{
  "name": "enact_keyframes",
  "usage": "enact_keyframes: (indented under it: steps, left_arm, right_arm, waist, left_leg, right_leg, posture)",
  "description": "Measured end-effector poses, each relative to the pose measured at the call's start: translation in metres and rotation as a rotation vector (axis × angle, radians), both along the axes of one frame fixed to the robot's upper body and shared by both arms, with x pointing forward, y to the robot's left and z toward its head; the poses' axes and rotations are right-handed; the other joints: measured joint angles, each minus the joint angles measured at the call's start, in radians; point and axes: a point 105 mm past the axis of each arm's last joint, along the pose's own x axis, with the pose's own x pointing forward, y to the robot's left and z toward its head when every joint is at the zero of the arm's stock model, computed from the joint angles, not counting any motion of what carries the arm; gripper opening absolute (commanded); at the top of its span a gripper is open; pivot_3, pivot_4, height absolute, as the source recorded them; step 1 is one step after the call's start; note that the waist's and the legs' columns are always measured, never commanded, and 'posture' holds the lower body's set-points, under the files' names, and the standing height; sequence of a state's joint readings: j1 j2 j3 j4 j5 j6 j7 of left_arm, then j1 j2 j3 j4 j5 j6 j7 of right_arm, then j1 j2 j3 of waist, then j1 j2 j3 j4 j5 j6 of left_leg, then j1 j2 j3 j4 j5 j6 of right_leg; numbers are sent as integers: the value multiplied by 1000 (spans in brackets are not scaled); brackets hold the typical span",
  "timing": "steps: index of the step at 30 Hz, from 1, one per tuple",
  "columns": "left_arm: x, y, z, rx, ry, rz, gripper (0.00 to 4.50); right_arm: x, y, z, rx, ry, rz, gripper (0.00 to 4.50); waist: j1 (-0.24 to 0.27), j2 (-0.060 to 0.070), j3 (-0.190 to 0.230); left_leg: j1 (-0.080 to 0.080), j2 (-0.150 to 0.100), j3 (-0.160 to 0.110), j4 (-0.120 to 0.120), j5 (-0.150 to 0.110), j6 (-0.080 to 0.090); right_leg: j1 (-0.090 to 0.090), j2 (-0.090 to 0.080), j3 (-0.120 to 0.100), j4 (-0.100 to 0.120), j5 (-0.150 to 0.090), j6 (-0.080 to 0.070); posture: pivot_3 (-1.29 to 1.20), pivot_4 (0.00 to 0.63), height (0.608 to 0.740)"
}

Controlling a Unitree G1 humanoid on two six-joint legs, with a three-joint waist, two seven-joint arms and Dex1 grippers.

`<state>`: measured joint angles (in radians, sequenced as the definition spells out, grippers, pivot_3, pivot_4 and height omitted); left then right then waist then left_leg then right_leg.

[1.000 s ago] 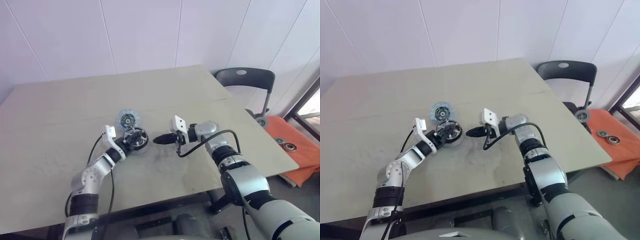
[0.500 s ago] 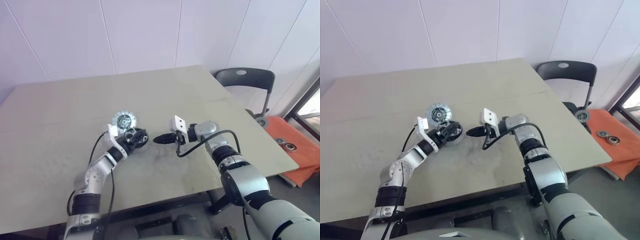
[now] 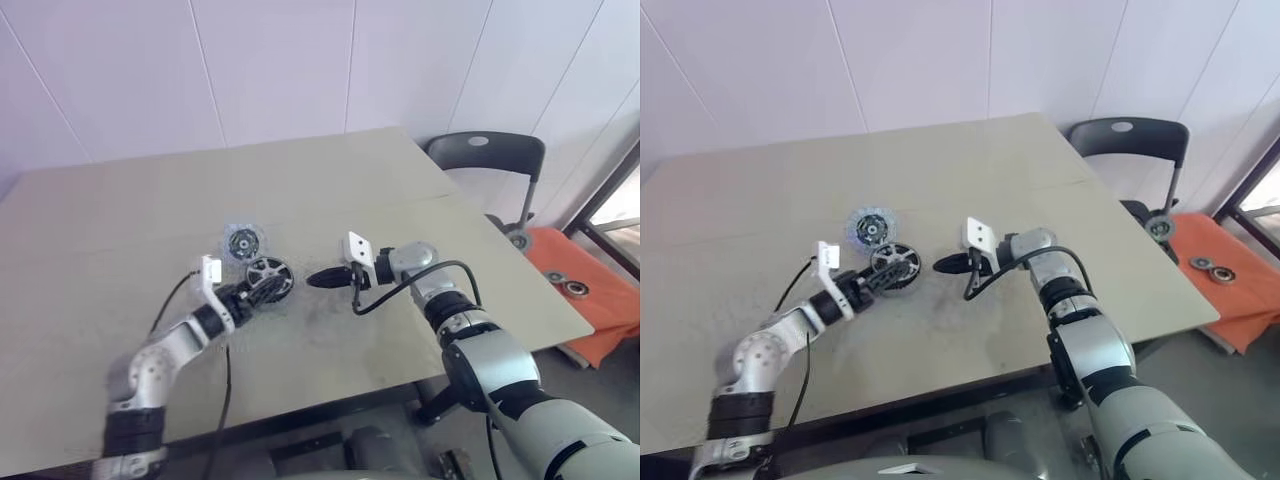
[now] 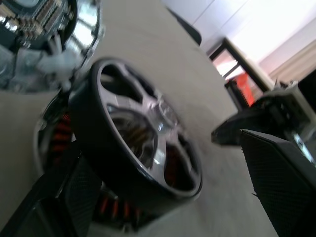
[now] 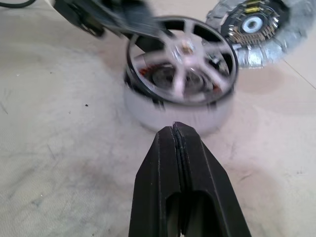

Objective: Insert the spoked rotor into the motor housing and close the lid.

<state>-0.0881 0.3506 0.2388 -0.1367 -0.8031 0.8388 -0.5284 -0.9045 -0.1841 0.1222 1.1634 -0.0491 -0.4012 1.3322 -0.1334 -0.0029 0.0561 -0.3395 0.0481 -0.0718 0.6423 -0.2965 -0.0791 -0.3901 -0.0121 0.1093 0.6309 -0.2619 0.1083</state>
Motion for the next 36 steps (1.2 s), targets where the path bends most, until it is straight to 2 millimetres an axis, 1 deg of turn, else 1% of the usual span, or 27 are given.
enact_keyframes:
  steps: [2,3,5,8,11,14,18,21,23,24,26,28,29,32,36]
  left_arm:
    - [-11,19,-4,45,35,12,4483]
    - [-18,33,-8,69,63,29,4483]
    - [-26,53,-7,96,80,65,4483]
    - [-32,75,0,118,77,99,4483]
    - [-39,85,1,117,79,117,4483]
    - [-46,88,-5,116,103,125,4483]
    - [-50,89,-7,112,99,132,4483]
    - [-52,84,-2,98,68,113,4483]
    - [-51,77,9,103,13,80,4483]
    - [-51,73,15,111,-18,60,4483]
    - [-51,70,22,127,-56,34,4483]
    - [-51,69,28,149,-87,11,4483]
    - [-51,69,31,160,-102,1,4483]
    - [-51,69,39,201,-125,-31,4483]
    - [-58,73,44,302,-141,-90,4483]
  right_arm:
    - [0,-1,-1,-5,-1,-3,0]
    - [0,-1,-1,-7,-1,-4,0]
    - [1,-1,-2,-9,-1,-8,0]
    - [-1,2,-4,-14,1,-1,0]
    - [-2,2,-6,-19,7,2,0]
    - [-2,2,-6,-18,7,-1,0]
    - [-2,3,-6,-14,12,1,0]
    - [-1,4,-2,25,49,-11,0]
    - [3,10,10,112,106,-27,0]
    - [5,15,20,151,117,-23,0]
    - [8,21,34,183,103,-11,0]
    - [9,29,43,202,88,5,0]
    - [8,34,44,209,85,14,0]
    - [0,48,38,207,101,47,0]
    - [-5,59,32,194,112,59,0]
  waist:
    - [1,0,0]
    - [1,0,1]
    - [4,0,2]
    - [8,-1,3]
    - [5,-1,3]
    - [4,0,3]
    - [4,0,3]
    - [5,-1,4]
    - [4,0,5]
    - [3,0,5]
    - [2,0,5]
    - [3,0,5]
    - [3,0,5]
    - [3,0,5]
    - [3,1,6]
  left_leg:
    - [0,0,0,0,0,0]
    - [0,0,0,0,0,0]
    - [-1,0,0,0,0,0]
    - [-1,0,0,1,0,0]
    - [-1,0,0,1,0,0]
    - [-1,0,0,1,0,0]
    - [-1,0,0,1,0,0]
    - [-1,0,0,1,0,0]
    - [-1,0,0,1,0,0]
    - [-1,0,0,1,0,0]
    - [-1,0,0,1,0,0]
    - [-1,0,0,0,0,0]
    - [-1,0,0,0,0,0]
    - [-2,0,0,0,0,0]
    - [-3,0,0,0,0,0]
  right_leg:
    - [0,0,0,0,0,0]
    - [-1,0,0,0,-1,-1]
    - [0,0,0,0,-2,-3]
    - [0,-1,0,-1,-2,-4]
    - [0,-1,0,-1,-2,-4]
    - [-1,0,0,-1,-2,-3]
    - [0,-1,0,-1,-2,-4]
    - [-1,0,0,-1,-2,-4]
    - [0,0,0,0,-2,-4]
    - [-1,0,0,0,-2,-4]
    - [-1,0,0,0,-2,-4]
    - [-1,0,0,0,-2,-3]
    - [-1,0,0,-1,-2,-3]
    - [-2,0,0,-1,-2,-3]
    - [-3,0,0,-1,-2,-4]
  posture:
    - [0,0,740]
    - [0,0,740]
    - [0,0,740]
    - [0,0,740]
    - [0,0,740]
    - [0,0,740]
    - [0,0,740]
    - [0,0,740]
    - [0,0,740]
    - [0,0,740]
    - [0,0,740]
    - [0,0,740]
    - [0,0,740]
    - [0,0,740]
    - [0,0,740]
